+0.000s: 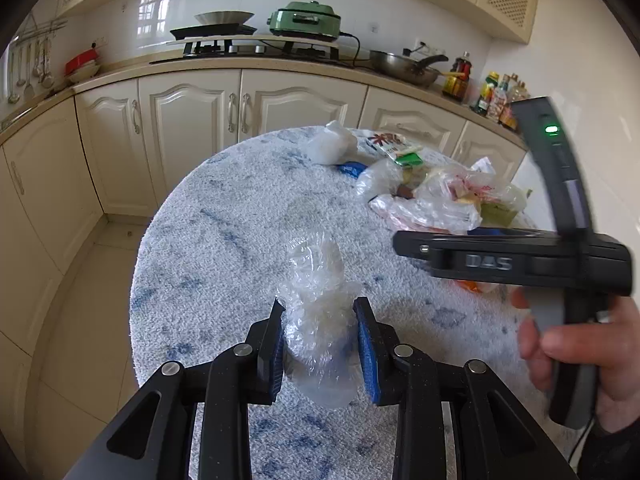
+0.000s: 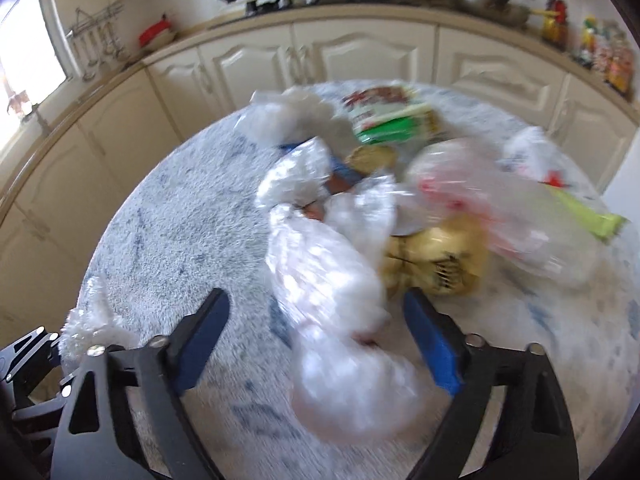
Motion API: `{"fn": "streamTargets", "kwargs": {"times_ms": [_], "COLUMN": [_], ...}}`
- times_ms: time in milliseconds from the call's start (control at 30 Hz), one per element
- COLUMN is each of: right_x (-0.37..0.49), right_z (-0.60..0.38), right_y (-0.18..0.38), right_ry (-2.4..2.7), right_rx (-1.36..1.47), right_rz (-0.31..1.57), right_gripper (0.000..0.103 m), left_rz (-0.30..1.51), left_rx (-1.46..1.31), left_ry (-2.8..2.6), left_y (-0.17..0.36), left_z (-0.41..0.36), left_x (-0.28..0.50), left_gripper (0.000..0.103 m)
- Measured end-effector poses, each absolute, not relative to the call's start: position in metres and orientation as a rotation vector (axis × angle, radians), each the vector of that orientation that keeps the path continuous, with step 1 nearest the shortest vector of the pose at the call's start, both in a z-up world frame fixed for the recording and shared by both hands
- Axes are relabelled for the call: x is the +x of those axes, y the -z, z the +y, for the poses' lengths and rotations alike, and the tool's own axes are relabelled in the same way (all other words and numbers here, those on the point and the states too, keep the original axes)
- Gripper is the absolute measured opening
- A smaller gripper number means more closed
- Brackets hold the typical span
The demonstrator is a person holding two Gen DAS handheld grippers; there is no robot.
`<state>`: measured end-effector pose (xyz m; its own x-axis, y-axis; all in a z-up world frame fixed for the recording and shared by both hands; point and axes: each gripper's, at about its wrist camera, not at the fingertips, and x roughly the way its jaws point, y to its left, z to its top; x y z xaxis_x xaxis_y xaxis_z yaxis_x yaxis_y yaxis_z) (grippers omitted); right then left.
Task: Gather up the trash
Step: 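Grasp the crumpled clear plastic with the left tool while the right tool grasps a plastic bag, then carry both held plastics to the blue bin and release them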
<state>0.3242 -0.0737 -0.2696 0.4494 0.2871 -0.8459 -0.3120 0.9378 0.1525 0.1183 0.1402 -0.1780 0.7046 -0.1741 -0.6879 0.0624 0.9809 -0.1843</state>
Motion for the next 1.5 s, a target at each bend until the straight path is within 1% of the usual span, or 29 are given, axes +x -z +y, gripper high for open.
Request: {"fn": "streamTargets", "kwargs": {"times_ms": [33,67,100,133,167,200,233,267,533,800,1133,1500], "right_x": [0.327,0.33,0.331,0.331,0.33,0.327,0.325,0.322,0.285,0.25,0.213,0.162], "right_z": [-0.07,-0.065,-0.06,-0.057,-0.056,-0.056,-0.056,-0.058,-0.094,-0.147,-0.229,-0.342], "right_y": [0.272,0.273,0.274,0.274,0.273,0.272,0.271,0.271,0.263,0.224,0.162,0.126], "right_ry": [-0.375,-0.378,-0.373,-0.372,-0.394,-0.404,-0.405,-0.411,-0.472,-0.436,-0.342,-0.144], "right_rx": [-0.045,-0.076,-0.116,-0.148,-0.138,-0.134,-0.14,-0.135,0.056,0.163,0.242,0.311], "right_rz": [1.04,1.028,1.017,1.01,1.011,1.014,1.012,1.011,0.996,0.899,0.72,0.6], "right_gripper": [0.082,0.077,0.068,0.055,0.046,0.034,0.031,0.03,0.029,0.029,0.029,0.029], "left_rz": [0.777,0.777,0.777,0.776,0.772,0.769,0.764,0.762,0.737,0.683,0.585,0.517], "left_rx": [-0.158,-0.166,-0.171,-0.175,-0.178,-0.18,-0.182,-0.185,-0.178,-0.153,-0.107,-0.04], "left_ry": [0.131,0.131,0.132,0.133,0.133,0.131,0.129,0.129,0.145,0.203,0.304,0.492], "left_y": [0.179,0.18,0.18,0.18,0.18,0.178,0.178,0.177,0.168,0.145,0.104,0.075], "left_z": [0.139,0.14,0.14,0.141,0.142,0.142,0.143,0.143,0.137,0.104,0.045,-0.042], "left_x": [0.116,0.117,0.115,0.115,0.115,0.114,0.113,0.112,0.101,0.095,0.089,0.076], "left_gripper": [0.027,0.027,0.027,0.027,0.027,0.027,0.027,0.026,0.026,0.026,0.026,0.026]}}
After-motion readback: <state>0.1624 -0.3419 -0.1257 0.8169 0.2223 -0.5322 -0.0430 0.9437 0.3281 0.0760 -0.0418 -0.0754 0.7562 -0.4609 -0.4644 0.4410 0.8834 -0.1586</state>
